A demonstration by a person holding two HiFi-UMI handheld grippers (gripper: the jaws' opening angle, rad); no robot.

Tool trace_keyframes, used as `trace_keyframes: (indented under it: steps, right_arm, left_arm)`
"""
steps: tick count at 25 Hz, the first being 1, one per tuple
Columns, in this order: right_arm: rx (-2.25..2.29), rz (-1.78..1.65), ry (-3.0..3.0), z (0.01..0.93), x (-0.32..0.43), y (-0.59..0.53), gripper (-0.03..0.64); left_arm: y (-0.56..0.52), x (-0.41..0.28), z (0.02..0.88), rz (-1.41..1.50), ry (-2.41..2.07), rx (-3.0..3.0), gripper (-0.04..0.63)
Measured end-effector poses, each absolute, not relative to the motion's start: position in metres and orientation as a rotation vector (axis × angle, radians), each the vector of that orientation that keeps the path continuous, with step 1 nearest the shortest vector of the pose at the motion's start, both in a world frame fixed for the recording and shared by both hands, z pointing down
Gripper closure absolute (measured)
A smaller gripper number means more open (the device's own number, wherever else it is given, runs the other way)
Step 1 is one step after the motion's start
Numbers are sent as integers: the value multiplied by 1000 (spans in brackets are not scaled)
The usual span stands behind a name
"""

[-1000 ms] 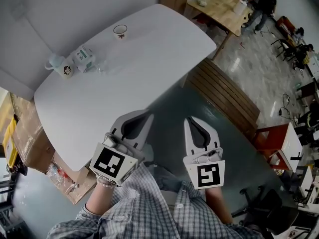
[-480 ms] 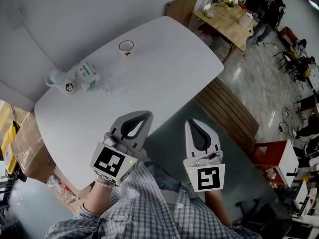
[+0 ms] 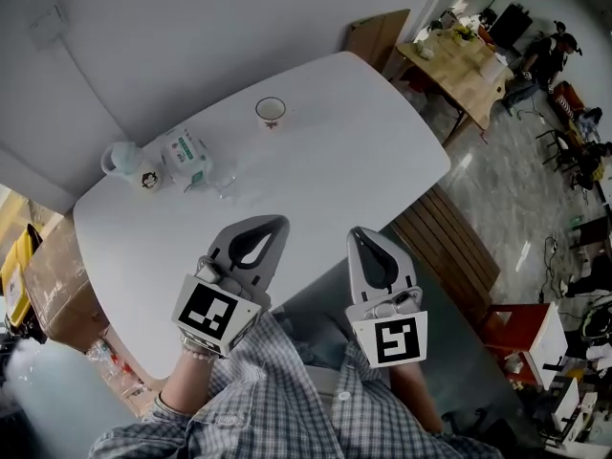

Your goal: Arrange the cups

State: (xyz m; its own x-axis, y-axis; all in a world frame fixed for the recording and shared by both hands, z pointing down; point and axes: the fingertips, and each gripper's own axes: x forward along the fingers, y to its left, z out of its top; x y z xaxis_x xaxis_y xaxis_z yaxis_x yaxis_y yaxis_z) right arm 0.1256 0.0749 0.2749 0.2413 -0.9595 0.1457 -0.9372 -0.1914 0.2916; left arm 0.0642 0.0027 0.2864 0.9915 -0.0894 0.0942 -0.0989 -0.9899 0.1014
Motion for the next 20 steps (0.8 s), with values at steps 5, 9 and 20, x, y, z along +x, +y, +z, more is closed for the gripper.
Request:
trace_keyframes:
  steps: [5,9,20]
  right_arm:
    - [2197,-62,-1792,277,125,59,594]
    - [2170,-66,-1829,278,130,48,594]
    - [1988,-21,-2035,296,149,-4,594]
  left_arm:
    - [-15,55,300,179,-225,3009,588]
    - [-27,45,305,187,-302,2977,588]
    - [-85,23,324,184,-660,2839,586]
